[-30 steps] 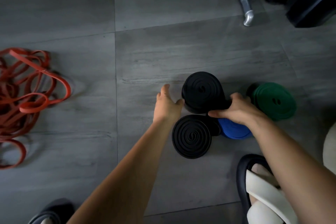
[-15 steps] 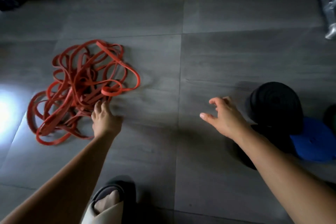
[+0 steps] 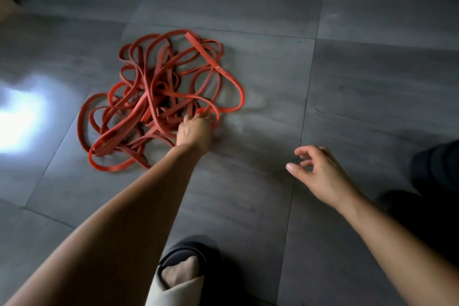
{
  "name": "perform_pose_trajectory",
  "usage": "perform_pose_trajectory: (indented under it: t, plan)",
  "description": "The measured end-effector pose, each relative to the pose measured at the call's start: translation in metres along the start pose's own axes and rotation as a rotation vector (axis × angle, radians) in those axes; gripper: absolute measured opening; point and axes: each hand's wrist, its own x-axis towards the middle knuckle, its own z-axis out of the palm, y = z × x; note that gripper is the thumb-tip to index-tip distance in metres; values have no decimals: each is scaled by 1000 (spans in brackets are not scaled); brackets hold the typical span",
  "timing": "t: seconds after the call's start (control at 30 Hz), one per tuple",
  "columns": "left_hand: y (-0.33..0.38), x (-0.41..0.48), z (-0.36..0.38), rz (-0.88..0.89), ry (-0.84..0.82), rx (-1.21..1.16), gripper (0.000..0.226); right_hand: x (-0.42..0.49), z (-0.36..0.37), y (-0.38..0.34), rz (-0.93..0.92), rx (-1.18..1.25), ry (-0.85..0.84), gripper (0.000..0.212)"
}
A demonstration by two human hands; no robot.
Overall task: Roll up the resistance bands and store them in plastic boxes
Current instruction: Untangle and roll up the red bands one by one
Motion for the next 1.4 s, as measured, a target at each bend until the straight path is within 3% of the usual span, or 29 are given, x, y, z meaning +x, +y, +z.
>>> perform_pose_trajectory:
  t: [0.07,0.2,0.33,0.43,0.5,0.6,0.67,0.73,0.83,0.93,1.07,1.17,1.3,1.4]
  plan:
    - [19,-19,-2,109,31,27,34,-3,0,-2,6,49,13,41]
    - [43,-71,-28,227,-3,-11,37,-19,-11,-17,-64,136,59,57]
    - [72,-123,-88,372,-13,-107,37,-46,-36,-57,-225,188,-42,73]
    - [109,-172,-144,534,1,-290,34,-80,-64,-98,-273,337,-193,64]
    - [123,-204,-179,555,7,-449,27,-106,-87,-125,-297,570,-282,58]
    - [133,-252,-234,633,53,-708,22,-148,-124,-160,-460,601,-264,66]
    - [135,-283,-270,615,53,-817,25,-184,-149,-192,-527,469,-182,30]
    - [133,-314,-301,544,60,-952,33,-213,-170,-216,-574,343,-132,19]
    - [128,-357,-326,518,125,-1235,33,-252,-195,-241,-617,246,-72,26]
    - [120,-395,-342,501,216,-1446,23,-289,-216,-268,-658,193,6,7]
    - [112,-420,-355,561,223,-1743,17,-325,-227,-288,-686,155,12,30]
    - [107,-420,-346,559,224,-1772,16,-339,-222,-283,-708,248,25,22]
    - [106,-401,-313,498,168,-1769,8,-328,-206,-251,-608,326,43,16]
    - [107,-387,-297,462,149,-1585,14,-317,-191,-231,-544,255,42,16]
